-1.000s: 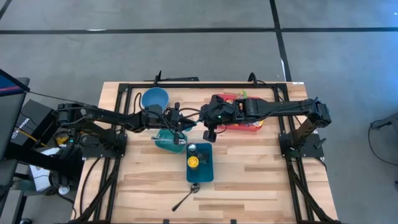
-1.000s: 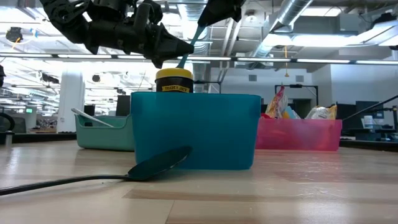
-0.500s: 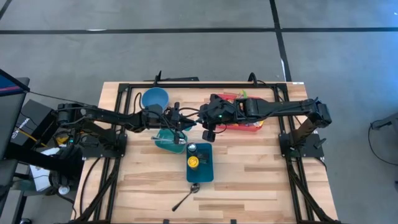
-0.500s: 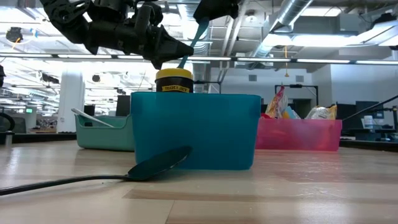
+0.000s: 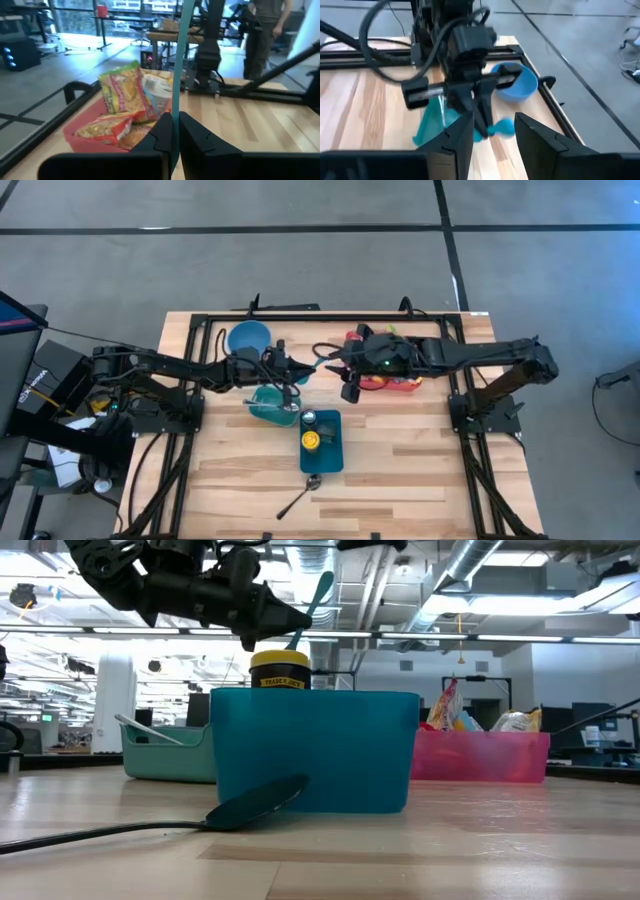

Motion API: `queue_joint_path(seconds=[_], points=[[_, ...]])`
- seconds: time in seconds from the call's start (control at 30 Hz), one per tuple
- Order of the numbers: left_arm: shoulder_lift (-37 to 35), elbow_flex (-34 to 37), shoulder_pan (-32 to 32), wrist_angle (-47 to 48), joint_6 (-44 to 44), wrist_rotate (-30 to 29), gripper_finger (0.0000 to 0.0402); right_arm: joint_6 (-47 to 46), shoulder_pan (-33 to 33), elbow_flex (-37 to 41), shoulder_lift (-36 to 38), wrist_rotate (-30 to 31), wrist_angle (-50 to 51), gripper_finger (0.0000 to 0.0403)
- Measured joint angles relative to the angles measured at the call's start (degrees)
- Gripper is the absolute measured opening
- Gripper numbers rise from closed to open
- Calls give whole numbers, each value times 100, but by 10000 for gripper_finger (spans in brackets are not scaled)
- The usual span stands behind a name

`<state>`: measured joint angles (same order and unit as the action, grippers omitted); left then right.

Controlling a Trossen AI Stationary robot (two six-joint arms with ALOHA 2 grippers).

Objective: Pick & Place Food Item
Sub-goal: Put the blue baby spoon into the green bin

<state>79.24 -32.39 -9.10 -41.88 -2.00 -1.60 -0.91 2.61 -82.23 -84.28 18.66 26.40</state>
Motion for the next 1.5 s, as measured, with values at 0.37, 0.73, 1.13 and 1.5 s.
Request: queue_joint_path(seconds=[0.37, 0.73, 1.13, 1.5], points=[[0, 1, -2, -443, -232, -313, 5, -61, 0, 1868, 903, 106, -1559, 133], [0, 1, 2, -1231, -604, -392, 5, -705, 0, 3541, 1093, 93, -4270, 132], [0, 1, 2, -2051, -1067, -700, 5, -2091, -15, 4872, 589, 89, -7492, 133], [0, 1, 4, -2443, -1631, -991, 5, -3156, -290, 4866, -774, -269, -9588, 132]])
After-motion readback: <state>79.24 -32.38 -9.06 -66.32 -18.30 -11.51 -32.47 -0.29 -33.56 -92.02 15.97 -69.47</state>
